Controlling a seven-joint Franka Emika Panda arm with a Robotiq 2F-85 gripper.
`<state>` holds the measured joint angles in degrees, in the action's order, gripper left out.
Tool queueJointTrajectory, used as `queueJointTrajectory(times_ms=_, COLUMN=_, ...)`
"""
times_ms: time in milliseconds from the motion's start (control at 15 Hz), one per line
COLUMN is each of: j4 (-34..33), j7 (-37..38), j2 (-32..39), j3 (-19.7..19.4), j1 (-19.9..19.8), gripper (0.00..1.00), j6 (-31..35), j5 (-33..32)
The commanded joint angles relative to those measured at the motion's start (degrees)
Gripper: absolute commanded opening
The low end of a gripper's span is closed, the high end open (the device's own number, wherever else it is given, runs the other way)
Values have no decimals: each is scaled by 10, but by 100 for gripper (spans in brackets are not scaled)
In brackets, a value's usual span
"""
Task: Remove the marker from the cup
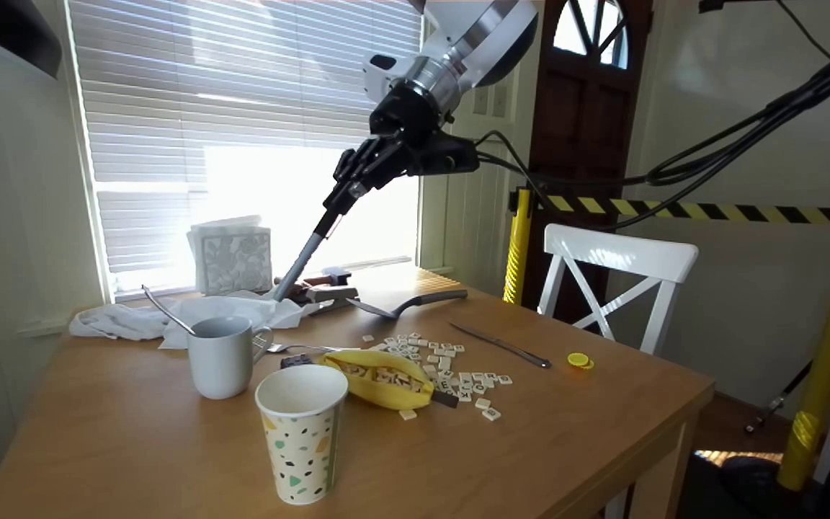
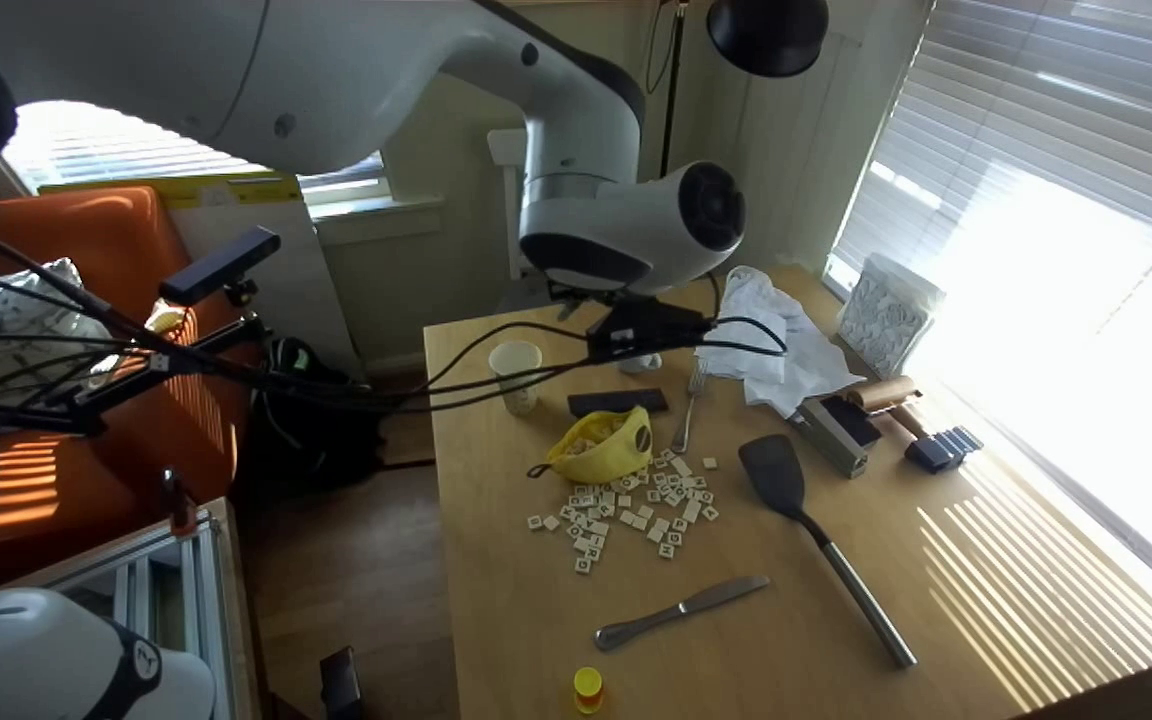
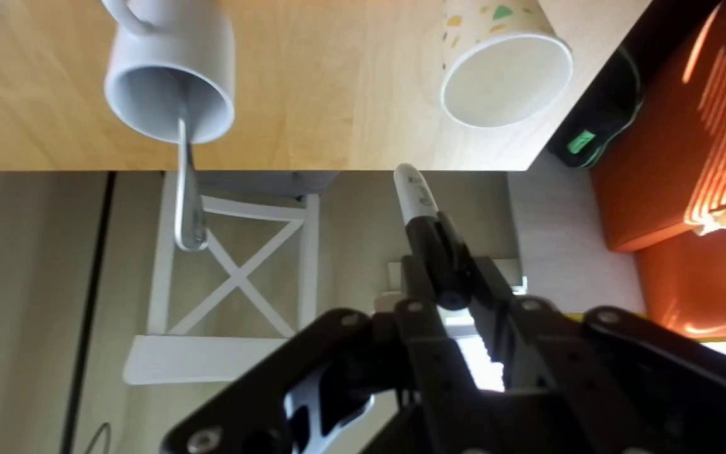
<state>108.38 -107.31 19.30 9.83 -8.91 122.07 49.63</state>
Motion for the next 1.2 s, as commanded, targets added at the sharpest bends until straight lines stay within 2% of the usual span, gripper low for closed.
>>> queueJointTrajectory(times_ms=0, j4=74, j7=-2, j2=-42, j3=-37, j1=21, gripper=5, j6=108, j5=48)
queueJointTrajectory(times_ms=200, j4=103, j7=-3, j2=-41, j3=-45, j1=27, gripper=5, j6=211, j5=94)
queueJointTrajectory(times_ms=267, j4=66, j7=0, j2=-21, j3=-48, j1=23, gripper=21, j6=156, j5=60)
queueJointTrajectory(times_ms=400, j4=82, j7=0, j2=-22, j3=-49, j1=26, gripper=21, j6=192, j5=74)
queueJointTrajectory(times_ms=533, j4=84, j7=0, j2=-22, j3=-50, j1=27, gripper=21, j6=196, j5=77)
queueJointTrajectory(times_ms=600, j4=85, j7=0, j2=-22, j3=-50, j1=27, gripper=5, j6=197, j5=78)
queueJointTrajectory(times_ms=667, j4=78, j7=38, j2=-4, j3=-62, j1=41, gripper=5, j6=237, j5=45)
queueJointTrajectory(times_ms=800, j4=60, j7=52, j2=28, j3=-66, j1=47, gripper=5, j6=318, j5=54)
queueJointTrajectory(times_ms=933, j4=41, j7=48, j2=55, j3=-61, j1=42, gripper=5, j6=375, j5=76)
queueJointTrajectory(times_ms=1133, j4=-4, j7=5, j2=96, j3=-32, j1=16, gripper=5, j6=421, j5=144)
